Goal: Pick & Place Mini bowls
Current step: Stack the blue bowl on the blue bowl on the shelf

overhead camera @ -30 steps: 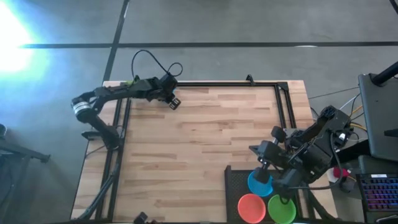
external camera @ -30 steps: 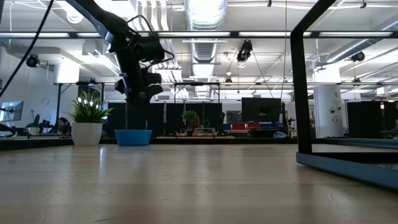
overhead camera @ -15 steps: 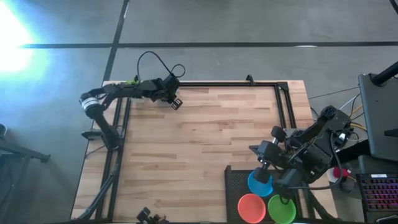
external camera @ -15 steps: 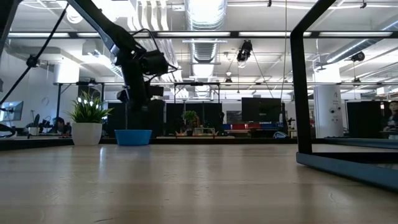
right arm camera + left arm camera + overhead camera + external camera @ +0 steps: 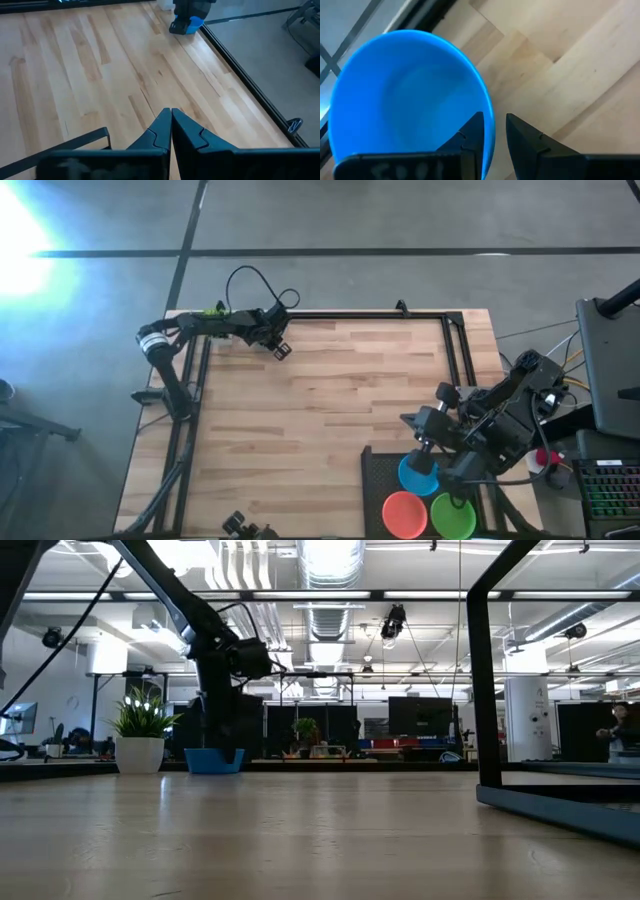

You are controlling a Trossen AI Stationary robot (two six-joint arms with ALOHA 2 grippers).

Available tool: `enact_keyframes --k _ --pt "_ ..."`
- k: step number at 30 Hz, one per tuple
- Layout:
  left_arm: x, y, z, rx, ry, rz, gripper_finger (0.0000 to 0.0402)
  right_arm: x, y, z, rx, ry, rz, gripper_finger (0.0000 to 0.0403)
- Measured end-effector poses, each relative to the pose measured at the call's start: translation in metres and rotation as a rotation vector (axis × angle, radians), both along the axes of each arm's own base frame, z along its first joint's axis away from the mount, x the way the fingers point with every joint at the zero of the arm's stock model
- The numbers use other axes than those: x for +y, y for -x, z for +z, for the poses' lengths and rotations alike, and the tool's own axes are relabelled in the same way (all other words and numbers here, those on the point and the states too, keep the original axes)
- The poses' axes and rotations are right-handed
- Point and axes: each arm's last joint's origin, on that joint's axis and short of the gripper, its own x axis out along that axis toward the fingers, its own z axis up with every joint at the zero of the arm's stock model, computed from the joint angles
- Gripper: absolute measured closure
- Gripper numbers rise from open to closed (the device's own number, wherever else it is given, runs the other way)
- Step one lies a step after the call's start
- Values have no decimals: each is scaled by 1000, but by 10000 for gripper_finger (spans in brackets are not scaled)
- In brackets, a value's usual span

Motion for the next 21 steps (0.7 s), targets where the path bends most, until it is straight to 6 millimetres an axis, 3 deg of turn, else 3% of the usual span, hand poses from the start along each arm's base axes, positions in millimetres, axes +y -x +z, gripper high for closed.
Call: enact_keyframes --k 4,9,13,17,21 --pt "1 -1 -7 48 6 -59 333 0 0 0 1 2 2 394" --pt "1 -1 -9 66 8 -87 392 0 0 0 -1 7 2 394" --pt "-4 -4 -7 72 -2 -120 399 -1 0 0 -13 40 6 394" --pt "-20 -14 3 85 -65 -163 400 -1 -1 -3 -35 96 -2 394" --pt "-49 -27 20 127 -191 -256 400 -2 -2 -8 -54 165 -8 394"
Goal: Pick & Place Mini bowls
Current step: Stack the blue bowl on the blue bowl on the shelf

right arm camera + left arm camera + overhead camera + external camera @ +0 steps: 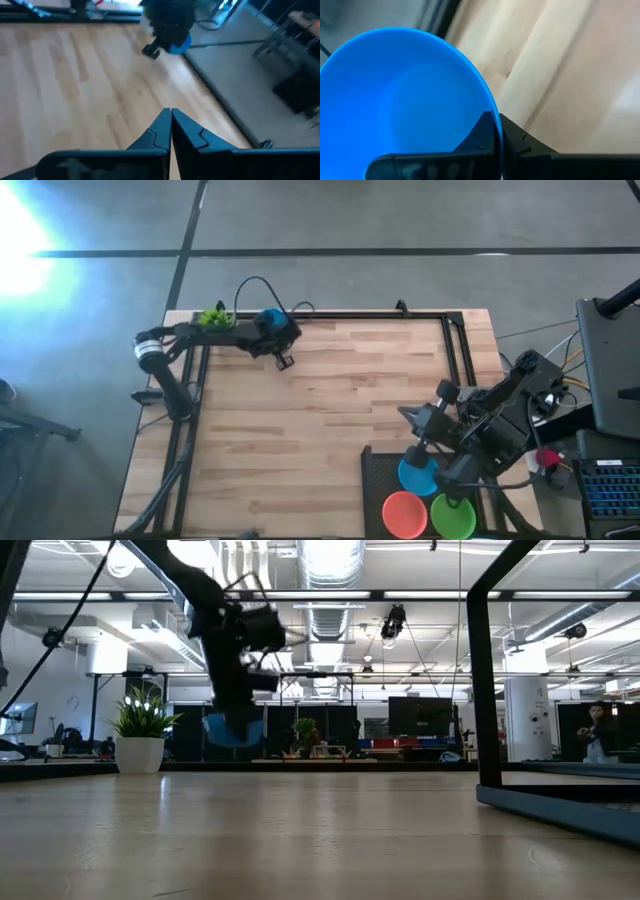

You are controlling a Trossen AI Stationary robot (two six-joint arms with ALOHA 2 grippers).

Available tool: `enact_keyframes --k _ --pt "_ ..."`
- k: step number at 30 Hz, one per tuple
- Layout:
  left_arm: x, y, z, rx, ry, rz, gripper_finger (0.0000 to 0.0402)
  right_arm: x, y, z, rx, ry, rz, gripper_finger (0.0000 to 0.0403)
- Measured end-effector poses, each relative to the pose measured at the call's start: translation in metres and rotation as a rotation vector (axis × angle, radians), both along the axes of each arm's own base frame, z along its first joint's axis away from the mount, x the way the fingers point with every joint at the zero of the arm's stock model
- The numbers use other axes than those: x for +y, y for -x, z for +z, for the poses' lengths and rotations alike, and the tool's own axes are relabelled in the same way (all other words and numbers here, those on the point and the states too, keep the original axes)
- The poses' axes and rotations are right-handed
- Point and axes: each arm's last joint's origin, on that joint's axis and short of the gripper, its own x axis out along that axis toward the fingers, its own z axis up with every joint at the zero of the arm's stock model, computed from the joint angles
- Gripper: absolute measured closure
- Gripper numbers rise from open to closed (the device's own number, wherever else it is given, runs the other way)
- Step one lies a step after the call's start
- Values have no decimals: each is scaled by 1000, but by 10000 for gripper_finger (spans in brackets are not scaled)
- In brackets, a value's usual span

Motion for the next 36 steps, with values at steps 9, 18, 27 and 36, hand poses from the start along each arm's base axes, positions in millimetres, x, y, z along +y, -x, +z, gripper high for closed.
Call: enact_keyframes --k 9,18,27,36 --pt "-79 -35 42 108 -381 -239 401 0 -2 -12 -16 115 -3 394" --pt "-141 -58 60 54 -559 -495 401 -3 -8 -33 -1 152 -29 392" --pt "-173 -68 72 -21 -650 -658 401 -19 -27 -42 -28 170 -112 326" --pt "-190 -70 75 37 -717 -815 401 -36 -52 -53 -59 256 -168 268"
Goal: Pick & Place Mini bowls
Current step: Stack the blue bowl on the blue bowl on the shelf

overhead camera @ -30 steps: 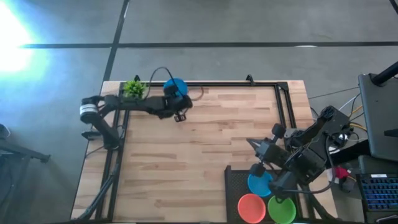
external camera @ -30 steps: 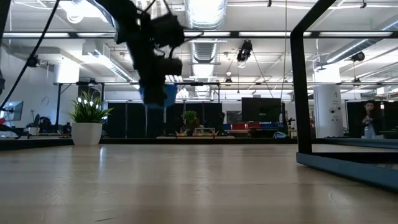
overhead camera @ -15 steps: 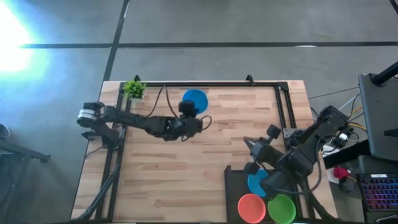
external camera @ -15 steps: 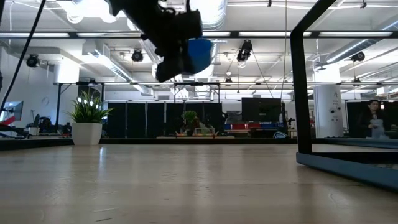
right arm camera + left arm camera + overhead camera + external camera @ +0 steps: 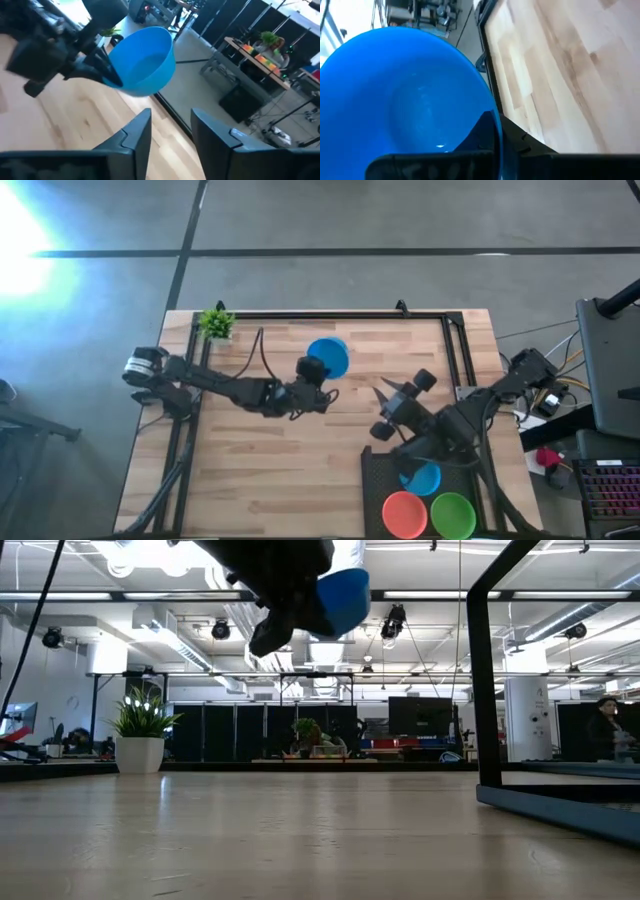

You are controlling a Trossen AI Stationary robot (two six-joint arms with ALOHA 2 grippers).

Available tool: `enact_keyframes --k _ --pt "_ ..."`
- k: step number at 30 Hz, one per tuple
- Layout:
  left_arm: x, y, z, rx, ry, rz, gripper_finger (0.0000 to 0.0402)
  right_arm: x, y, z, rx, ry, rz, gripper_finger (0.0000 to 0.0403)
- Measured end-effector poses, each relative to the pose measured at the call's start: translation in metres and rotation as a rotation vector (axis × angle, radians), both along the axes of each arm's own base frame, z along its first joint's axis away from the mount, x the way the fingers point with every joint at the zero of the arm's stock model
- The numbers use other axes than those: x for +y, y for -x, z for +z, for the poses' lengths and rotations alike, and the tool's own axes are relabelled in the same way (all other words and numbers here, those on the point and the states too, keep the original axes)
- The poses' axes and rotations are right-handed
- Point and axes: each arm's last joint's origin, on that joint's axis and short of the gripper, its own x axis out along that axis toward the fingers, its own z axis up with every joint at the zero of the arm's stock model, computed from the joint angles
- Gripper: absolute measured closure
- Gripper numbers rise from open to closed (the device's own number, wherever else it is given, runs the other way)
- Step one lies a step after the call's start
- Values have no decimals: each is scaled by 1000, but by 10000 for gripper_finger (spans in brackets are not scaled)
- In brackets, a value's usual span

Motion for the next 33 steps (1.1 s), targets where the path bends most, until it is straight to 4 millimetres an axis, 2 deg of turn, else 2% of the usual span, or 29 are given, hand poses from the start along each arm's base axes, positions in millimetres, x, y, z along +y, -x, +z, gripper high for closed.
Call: enact_keyframes --k 4,13,17,24,33 --pt "-10 1 0 113 -122 -91 401 -5 -12 -4 7 16 -2 259" --pt "-18 1 1 195 -234 -184 401 -17 -26 -4 14 -23 -7 264" --pt "-18 0 2 204 -265 -196 401 -20 -33 -4 44 -85 37 271" --pt "-18 0 2 217 -280 -221 401 -27 -43 -2 35 -89 43 278" --pt "-25 1 2 221 -286 -240 401 -43 -49 -3 47 -163 30 270"
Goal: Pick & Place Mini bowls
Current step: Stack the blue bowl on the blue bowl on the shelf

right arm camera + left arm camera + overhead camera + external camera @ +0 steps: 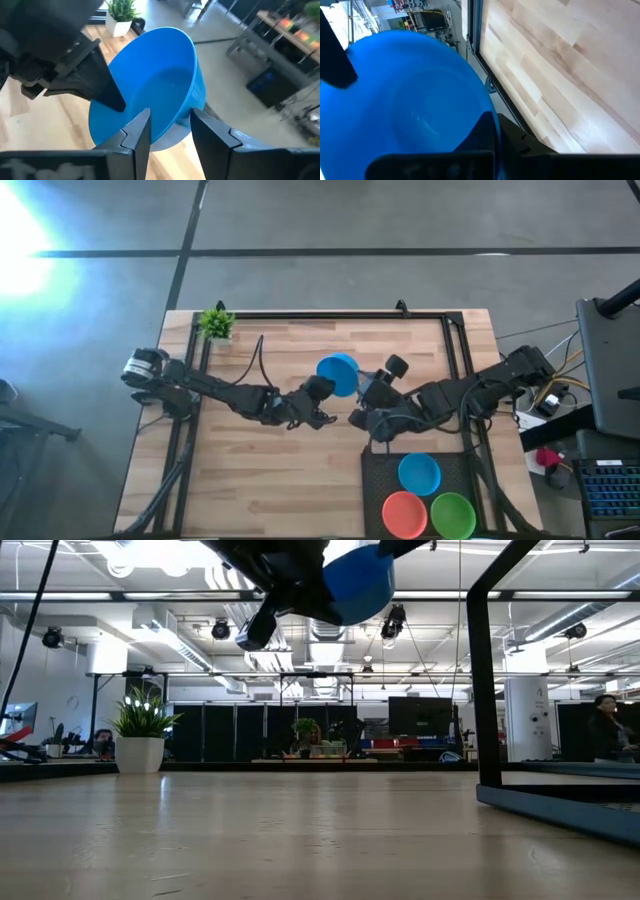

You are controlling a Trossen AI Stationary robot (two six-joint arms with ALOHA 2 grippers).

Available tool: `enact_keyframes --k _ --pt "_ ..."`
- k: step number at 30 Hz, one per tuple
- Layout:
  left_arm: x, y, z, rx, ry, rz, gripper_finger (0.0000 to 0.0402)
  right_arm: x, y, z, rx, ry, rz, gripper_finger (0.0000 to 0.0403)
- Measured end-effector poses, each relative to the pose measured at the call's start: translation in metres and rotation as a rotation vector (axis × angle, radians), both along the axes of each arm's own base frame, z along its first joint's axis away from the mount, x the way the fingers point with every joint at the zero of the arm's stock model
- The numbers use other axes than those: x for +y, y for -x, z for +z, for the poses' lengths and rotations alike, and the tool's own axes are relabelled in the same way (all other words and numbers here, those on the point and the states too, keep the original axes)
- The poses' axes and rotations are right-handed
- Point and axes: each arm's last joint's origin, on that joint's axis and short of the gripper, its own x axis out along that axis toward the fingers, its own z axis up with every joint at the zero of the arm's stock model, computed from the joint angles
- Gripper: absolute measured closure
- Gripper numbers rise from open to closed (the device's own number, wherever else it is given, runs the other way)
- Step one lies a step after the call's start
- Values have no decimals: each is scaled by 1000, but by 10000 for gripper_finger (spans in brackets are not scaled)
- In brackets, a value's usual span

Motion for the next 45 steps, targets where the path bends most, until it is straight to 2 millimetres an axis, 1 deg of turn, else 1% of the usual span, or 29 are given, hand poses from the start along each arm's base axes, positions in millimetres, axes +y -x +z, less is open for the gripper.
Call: enact_keyframes --k 4,10,13,17,19,35,45 --pt "-5 1 -1 2 -5 -6 401 -8 -2 -1 -10 -54 -26 274" --pt "-9 2 -1 -1 -14 1 401 -9 -3 -1 -11 -58 -29 293" --pt "-9 2 -1 -4 -15 3 401 -10 -3 -1 -11 -57 -31 318" --pt "-9 2 0 -10 -10 4 401 -10 -2 -1 -14 -50 -40 373" --pt "-10 2 0 -13 -6 2 399 -11 -2 -1 -13 -47 -43 386" --pt "-11 2 1 -17 2 -20 368 -11 -3 -3 10 -32 -30 394" --pt "-11 2 1 -28 16 -14 336 -12 -3 -3 4 -41 -38 395"
